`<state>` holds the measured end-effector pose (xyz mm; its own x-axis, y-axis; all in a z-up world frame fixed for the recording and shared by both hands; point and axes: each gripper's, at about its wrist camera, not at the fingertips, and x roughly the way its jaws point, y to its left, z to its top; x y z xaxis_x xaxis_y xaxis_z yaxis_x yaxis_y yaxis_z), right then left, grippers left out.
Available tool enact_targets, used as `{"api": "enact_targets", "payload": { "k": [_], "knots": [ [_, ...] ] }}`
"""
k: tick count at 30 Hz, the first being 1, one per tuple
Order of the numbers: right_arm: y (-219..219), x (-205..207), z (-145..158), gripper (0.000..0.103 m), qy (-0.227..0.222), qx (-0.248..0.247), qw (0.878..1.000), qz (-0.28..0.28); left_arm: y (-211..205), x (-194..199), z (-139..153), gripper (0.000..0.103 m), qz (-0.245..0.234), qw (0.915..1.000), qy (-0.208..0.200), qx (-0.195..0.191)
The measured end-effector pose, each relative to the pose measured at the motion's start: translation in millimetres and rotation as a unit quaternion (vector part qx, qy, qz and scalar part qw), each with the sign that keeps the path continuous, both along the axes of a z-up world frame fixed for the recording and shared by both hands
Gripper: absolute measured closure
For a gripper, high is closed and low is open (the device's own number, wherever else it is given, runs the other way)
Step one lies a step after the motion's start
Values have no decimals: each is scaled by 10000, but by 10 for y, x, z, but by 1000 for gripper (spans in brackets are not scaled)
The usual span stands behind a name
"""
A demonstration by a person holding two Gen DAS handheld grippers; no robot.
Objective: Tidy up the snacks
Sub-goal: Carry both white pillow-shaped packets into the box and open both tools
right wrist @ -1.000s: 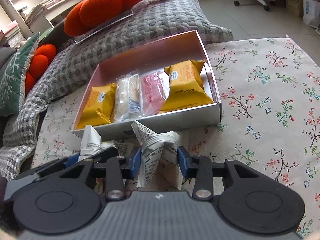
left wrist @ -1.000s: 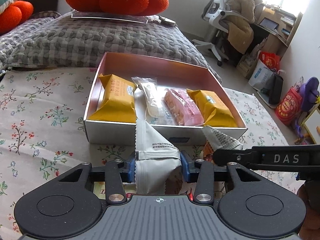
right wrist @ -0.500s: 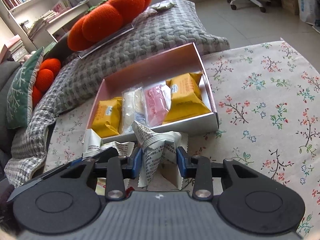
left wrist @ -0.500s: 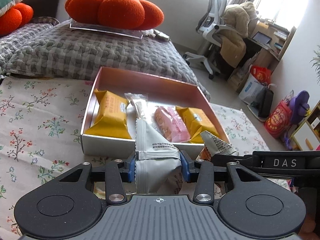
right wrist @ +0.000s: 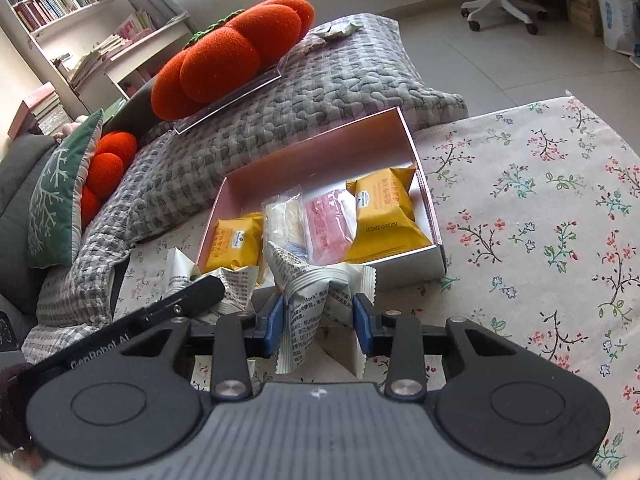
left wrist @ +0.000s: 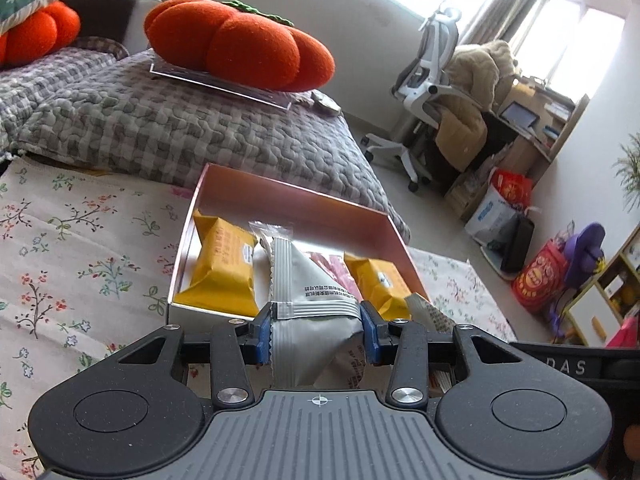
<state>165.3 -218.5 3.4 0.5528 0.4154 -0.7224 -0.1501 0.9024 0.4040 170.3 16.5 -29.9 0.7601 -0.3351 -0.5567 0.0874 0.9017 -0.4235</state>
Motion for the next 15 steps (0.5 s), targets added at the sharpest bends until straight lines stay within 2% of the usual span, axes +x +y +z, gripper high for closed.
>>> {"api": "enact_targets", "payload": {
  "k": [10, 15],
  "knots": [
    [8, 42, 68, 69, -189, 139, 9997, 4, 97, 141, 28, 63, 102, 9995, -91, -285],
    [56, 152, 65, 69, -293, 269, 9992, 51, 73, 244, 1, 63, 134, 9996, -185, -143]
  ]
}}
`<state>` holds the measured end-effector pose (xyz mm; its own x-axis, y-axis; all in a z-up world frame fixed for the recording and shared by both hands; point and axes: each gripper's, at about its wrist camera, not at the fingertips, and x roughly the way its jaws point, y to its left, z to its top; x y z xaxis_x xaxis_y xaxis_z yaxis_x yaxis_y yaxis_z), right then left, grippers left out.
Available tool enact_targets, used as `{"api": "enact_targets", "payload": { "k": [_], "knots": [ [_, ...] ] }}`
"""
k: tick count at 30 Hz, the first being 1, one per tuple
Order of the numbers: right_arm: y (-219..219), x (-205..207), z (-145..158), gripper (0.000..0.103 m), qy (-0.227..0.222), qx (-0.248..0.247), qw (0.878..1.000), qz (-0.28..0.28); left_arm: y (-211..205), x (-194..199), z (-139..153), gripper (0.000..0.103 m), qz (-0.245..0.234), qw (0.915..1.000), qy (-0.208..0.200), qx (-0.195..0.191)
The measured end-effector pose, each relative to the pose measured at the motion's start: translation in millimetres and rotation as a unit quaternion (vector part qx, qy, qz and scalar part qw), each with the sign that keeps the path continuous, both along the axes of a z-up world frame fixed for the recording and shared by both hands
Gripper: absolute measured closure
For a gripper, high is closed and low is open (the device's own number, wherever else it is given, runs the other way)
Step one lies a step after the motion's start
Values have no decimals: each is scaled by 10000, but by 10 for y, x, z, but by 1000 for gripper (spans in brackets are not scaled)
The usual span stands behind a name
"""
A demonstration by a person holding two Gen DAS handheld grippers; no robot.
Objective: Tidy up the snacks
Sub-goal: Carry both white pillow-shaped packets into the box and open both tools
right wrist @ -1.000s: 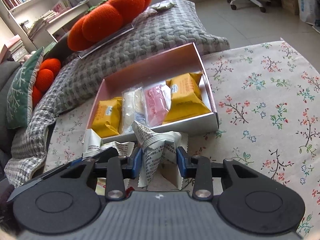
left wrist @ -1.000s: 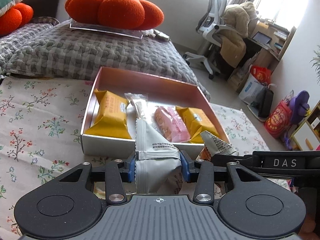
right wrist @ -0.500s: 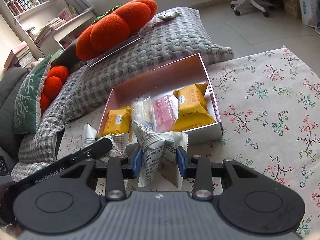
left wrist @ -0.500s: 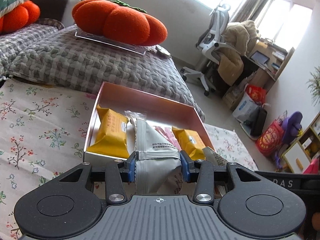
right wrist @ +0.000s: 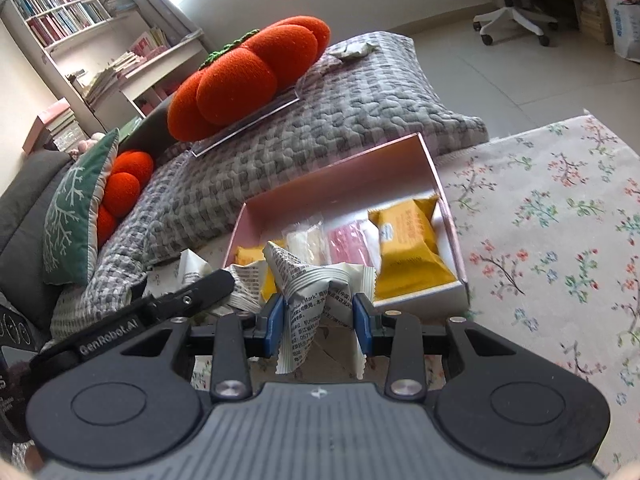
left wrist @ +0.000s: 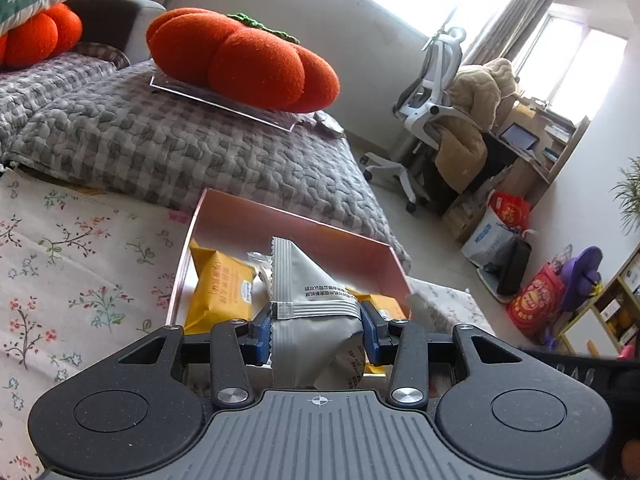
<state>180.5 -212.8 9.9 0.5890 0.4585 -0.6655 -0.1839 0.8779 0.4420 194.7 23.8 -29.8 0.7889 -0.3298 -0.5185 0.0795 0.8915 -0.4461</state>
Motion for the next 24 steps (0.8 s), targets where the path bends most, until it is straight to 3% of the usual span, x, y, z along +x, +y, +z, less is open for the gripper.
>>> {"api": "enact_targets", "payload": {
  "k": [11, 18, 24],
  "knots": [
    [119, 204, -82, 69, -254, -61, 9996, 121, -134, 245, -127, 63, -10, 9997, -99, 205],
    [126, 316, -120, 69, -227, -82, 9997, 39, -112, 382, -8, 63, 125, 9991, -296, 269],
    [125, 473, -128, 69, -276, -127, 9995, -93, -63, 659, -32, 63, 393, 9987, -107, 297]
  ]
}}
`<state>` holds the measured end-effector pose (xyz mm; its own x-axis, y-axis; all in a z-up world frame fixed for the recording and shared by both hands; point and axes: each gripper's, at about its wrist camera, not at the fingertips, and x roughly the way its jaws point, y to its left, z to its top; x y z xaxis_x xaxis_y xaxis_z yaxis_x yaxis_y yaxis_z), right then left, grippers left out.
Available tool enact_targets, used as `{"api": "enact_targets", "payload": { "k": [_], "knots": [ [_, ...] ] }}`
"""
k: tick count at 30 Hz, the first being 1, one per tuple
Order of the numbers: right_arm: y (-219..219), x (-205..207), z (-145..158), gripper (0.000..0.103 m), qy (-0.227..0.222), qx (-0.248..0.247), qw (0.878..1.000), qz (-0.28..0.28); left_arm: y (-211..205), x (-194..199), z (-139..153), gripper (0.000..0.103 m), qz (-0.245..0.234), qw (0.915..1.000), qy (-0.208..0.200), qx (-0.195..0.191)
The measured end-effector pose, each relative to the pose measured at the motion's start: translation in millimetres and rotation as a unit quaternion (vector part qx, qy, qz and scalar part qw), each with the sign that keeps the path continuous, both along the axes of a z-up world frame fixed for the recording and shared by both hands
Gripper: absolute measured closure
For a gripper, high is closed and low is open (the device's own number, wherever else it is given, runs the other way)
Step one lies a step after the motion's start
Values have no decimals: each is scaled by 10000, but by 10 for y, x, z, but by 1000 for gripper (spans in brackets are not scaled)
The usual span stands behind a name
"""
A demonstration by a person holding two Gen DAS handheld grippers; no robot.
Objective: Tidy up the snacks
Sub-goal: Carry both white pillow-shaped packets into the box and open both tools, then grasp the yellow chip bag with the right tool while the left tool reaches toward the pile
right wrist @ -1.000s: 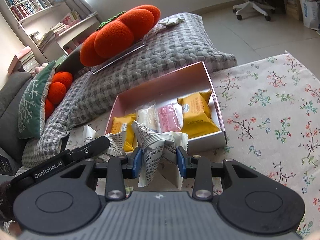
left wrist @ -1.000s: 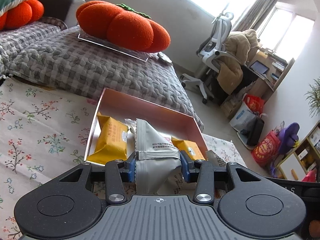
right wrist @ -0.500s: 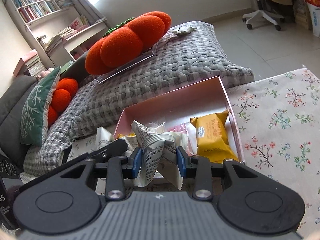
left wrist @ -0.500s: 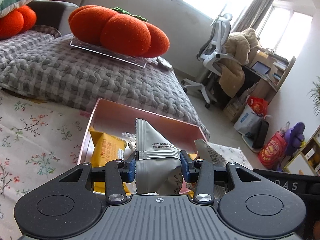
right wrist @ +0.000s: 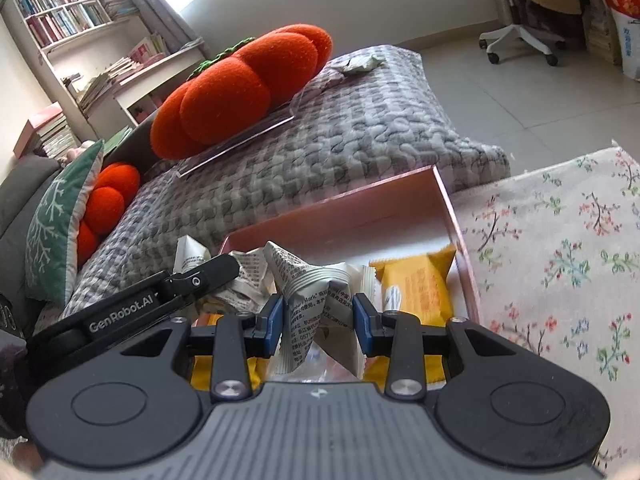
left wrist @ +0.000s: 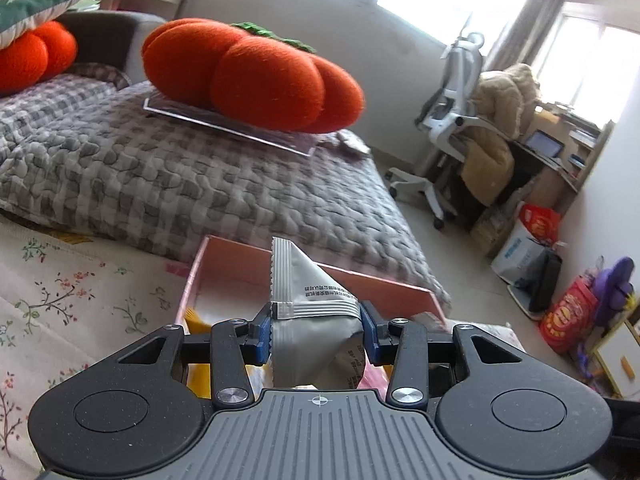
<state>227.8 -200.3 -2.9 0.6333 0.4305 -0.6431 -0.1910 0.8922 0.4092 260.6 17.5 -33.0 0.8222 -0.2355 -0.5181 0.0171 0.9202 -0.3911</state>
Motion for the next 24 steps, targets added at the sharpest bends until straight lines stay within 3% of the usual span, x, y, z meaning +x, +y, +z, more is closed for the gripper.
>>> {"api": "enact_targets", "payload": {
  "k": [6, 8, 9, 12, 16, 20, 24],
  "knots": [
    [-23, 91, 30, 68, -310, -5, 9993, -225, 110, 248, -96, 61, 159, 9991, 261, -282],
    [-36, 112, 37, 61, -455, 63, 9984, -328, 104, 304, -123, 59, 118, 9990, 378, -209],
    [-44, 109, 41, 58, -525, 62, 9977, -421, 107, 302, -121, 53, 148, 9990, 404, -142],
    [-68, 105, 44, 56, -562, 26, 9974, -449, 177, 205, -71, 37, 204, 9992, 312, -132],
    [-117, 71, 74, 49, -470, -70, 9974, -542, 355, -6, 61, 36, 312, 9986, 245, -344],
    [-194, -5, 140, 48, -273, 26, 9980, -573, 463, -351, 228, 34, 452, 9989, 118, -81],
    [-230, -181, 234, 41, -186, -156, 9985, -491, 490, -668, 299, 33, 567, 9983, 139, 80]
  ]
}}
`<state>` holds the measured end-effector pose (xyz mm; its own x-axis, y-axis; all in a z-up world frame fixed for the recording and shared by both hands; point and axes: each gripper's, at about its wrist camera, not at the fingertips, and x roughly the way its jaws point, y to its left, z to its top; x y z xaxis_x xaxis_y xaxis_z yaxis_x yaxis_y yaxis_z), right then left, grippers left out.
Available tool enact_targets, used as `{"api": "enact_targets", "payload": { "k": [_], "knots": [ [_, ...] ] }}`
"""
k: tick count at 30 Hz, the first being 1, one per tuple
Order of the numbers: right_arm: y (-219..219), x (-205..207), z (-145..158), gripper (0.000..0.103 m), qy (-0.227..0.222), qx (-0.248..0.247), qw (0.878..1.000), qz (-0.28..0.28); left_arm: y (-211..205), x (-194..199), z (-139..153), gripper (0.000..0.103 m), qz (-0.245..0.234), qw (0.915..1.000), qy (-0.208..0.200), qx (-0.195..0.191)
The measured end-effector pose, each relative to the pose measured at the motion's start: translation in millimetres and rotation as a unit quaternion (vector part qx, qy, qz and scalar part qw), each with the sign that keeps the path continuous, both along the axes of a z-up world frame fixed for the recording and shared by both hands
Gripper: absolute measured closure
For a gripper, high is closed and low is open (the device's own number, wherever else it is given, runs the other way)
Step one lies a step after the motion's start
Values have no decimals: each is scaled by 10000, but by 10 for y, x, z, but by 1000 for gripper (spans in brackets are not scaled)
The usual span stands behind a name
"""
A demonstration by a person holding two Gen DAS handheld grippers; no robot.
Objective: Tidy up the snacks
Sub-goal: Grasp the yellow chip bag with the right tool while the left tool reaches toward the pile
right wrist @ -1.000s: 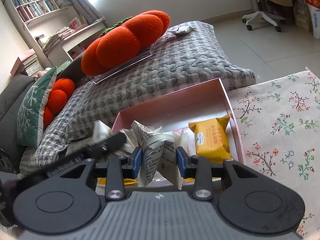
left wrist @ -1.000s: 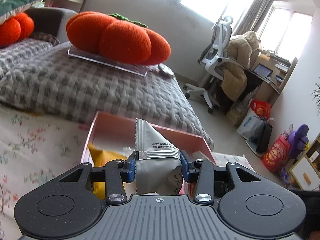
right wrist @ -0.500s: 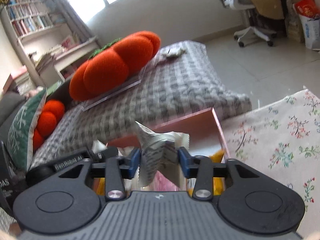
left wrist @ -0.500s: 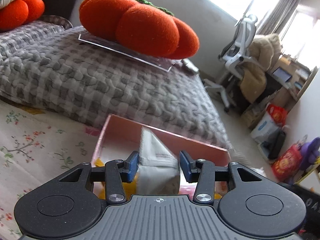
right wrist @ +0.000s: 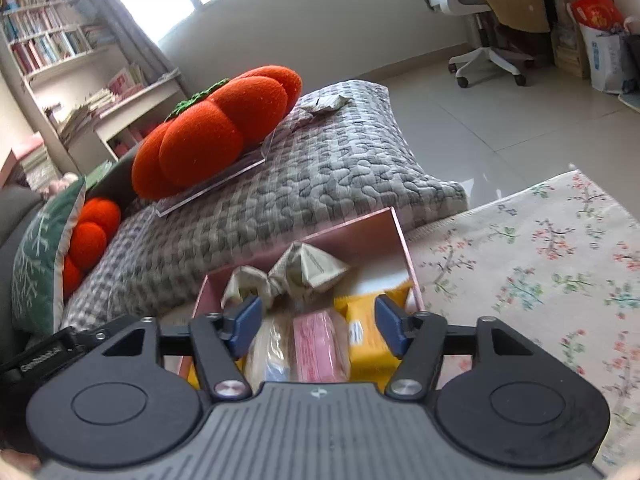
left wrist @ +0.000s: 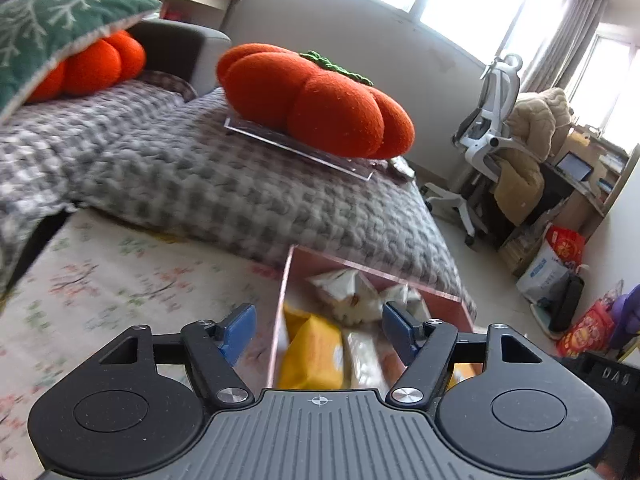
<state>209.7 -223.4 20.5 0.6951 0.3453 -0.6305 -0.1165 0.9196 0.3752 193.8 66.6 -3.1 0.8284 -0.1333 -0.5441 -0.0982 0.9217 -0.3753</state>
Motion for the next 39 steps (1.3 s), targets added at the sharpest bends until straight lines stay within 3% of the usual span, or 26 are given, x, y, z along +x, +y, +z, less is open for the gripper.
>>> {"api": "enact_targets", "payload": {
  "k": [5, 13, 18, 21, 25, 30, 34, 39],
  "knots": [
    [53, -306, 99, 33, 206, -272, 9990, 273, -126, -319, -16, 33, -42, 9990, 147, 424],
    [75, -685, 125, 21, 410, -858, 9919, 840, -219, -527, -272, 33, -469, 9944, 896, 300],
    [44, -825, 69, 19, 529, -1123, 9858, 1135, -389, -590, -415, 24, -861, 9869, 1277, 490],
    [100, -883, 9, 20, 632, -1188, 9807, 1420, -437, -579, -507, 24, -933, 9835, 1449, 544],
    [214, -976, -59, 31, 712, -1306, 9729, 1771, -443, -590, -549, 24, -1017, 9815, 1528, 553],
    [336, -1091, -149, 41, 914, -1182, 9633, 2231, -559, -604, -544, 24, -1399, 9732, 1558, 954],
    [456, -1157, -300, 42, 1182, -1260, 9539, 2453, -627, -610, -584, 24, -1775, 9636, 1621, 1171],
    [630, -1250, -489, 42, 1413, -1479, 9406, 2708, -660, -587, -691, 22, -1867, 9584, 1772, 1235]
  ]
}}
